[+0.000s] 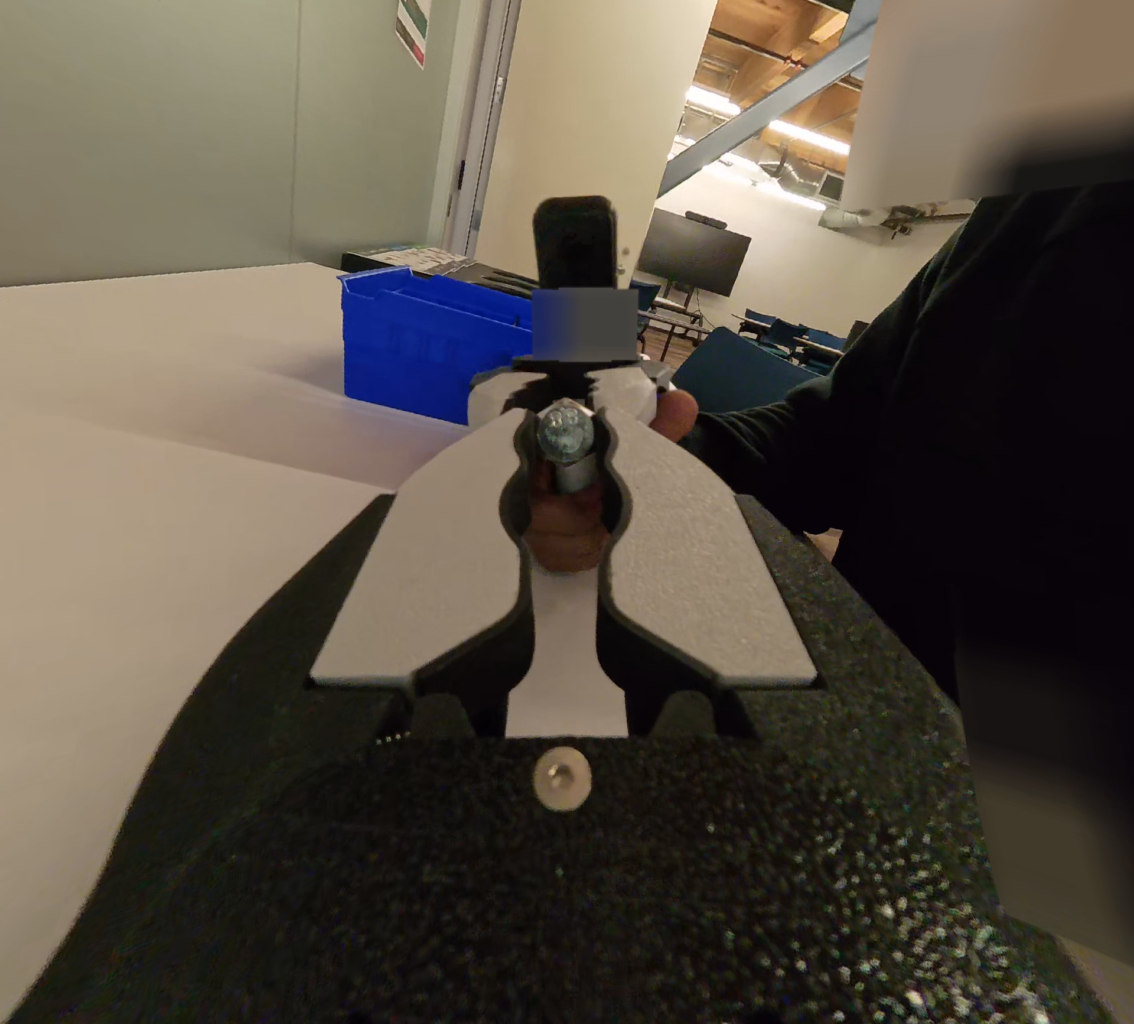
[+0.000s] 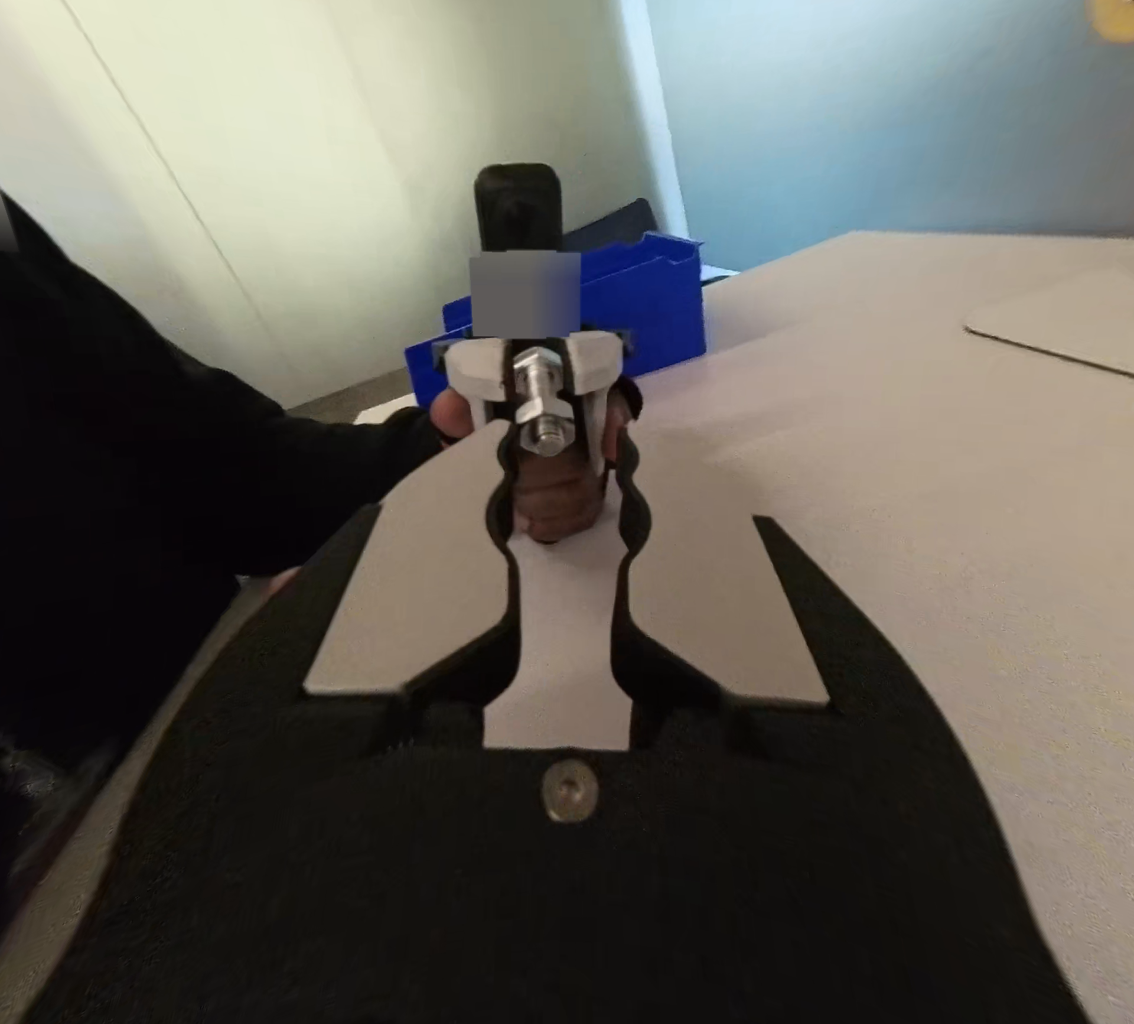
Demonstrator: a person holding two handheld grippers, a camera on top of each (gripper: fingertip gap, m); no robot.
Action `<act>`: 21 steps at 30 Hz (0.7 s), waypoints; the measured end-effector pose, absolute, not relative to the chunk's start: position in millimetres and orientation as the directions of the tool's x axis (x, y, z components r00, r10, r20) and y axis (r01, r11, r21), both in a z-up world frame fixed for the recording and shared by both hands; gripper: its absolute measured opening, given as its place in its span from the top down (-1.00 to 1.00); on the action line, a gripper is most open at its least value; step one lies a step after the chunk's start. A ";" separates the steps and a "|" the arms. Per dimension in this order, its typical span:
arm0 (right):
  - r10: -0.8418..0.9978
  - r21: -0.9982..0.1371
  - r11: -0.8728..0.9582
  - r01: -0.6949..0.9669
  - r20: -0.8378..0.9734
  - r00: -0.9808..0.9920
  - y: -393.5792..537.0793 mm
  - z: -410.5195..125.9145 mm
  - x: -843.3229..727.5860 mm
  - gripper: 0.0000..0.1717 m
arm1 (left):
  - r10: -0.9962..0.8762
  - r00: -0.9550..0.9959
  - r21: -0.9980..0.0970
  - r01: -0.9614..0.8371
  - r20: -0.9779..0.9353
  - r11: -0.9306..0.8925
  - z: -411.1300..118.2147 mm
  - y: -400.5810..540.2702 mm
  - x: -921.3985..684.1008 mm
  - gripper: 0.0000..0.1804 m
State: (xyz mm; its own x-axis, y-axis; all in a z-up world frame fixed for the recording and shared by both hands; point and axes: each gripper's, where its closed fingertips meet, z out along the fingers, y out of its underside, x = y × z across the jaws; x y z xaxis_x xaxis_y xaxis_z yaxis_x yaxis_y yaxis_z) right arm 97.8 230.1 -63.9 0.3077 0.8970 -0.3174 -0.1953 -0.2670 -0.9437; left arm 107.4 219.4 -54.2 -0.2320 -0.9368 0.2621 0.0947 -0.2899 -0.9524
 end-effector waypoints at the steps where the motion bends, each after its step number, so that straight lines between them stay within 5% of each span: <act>1: 0.903 -0.943 -0.274 -0.188 -0.319 0.288 227.1 -63.9 96.8 0.74 | -0.937 -0.230 -0.953 0.090 0.262 -0.288 -54.7 219.2 108.2 0.81; 4: 0.922 -0.983 -0.136 -0.120 -0.170 0.349 225.7 -64.8 96.3 0.81 | -0.934 -0.238 -0.952 0.084 0.266 -0.293 -54.8 218.2 108.7 0.81; 7: 0.795 -0.941 0.301 0.154 0.337 0.504 229.9 -68.0 100.3 0.80 | -0.919 -0.230 -0.940 0.044 0.321 -0.339 -59.3 220.1 110.4 0.81; 9: 0.472 -0.667 0.582 0.465 0.743 0.475 234.0 -70.5 103.0 0.80 | -0.906 -0.220 -0.928 0.019 0.360 -0.373 -62.5 221.8 112.4 0.81; 11: 0.212 -0.408 0.626 0.665 0.909 0.358 238.2 -71.4 103.9 0.80 | -0.904 -0.207 -0.923 0.018 0.373 -0.385 -63.2 225.2 113.7 0.81; 13: 0.230 -0.462 0.618 0.636 0.880 0.416 236.0 -62.0 103.4 0.68 | -0.908 -0.218 -0.926 0.043 0.357 -0.375 -60.1 224.5 112.2 0.81; 15: 0.400 -0.651 0.587 0.482 0.750 0.526 231.1 -53.0 103.4 0.62 | -0.917 -0.215 -0.929 0.083 0.337 -0.361 -55.6 226.1 109.9 0.81; 18: 0.712 -0.911 0.366 0.189 0.404 0.574 229.5 -51.7 104.0 0.62 | -0.920 -0.219 -0.929 0.111 0.324 -0.354 -52.3 226.9 107.7 0.81; 21: 0.874 -0.997 0.037 -0.065 0.001 0.485 231.7 -53.2 104.6 0.61 | -0.923 -0.224 -0.932 0.117 0.312 -0.343 -52.1 226.0 107.1 0.81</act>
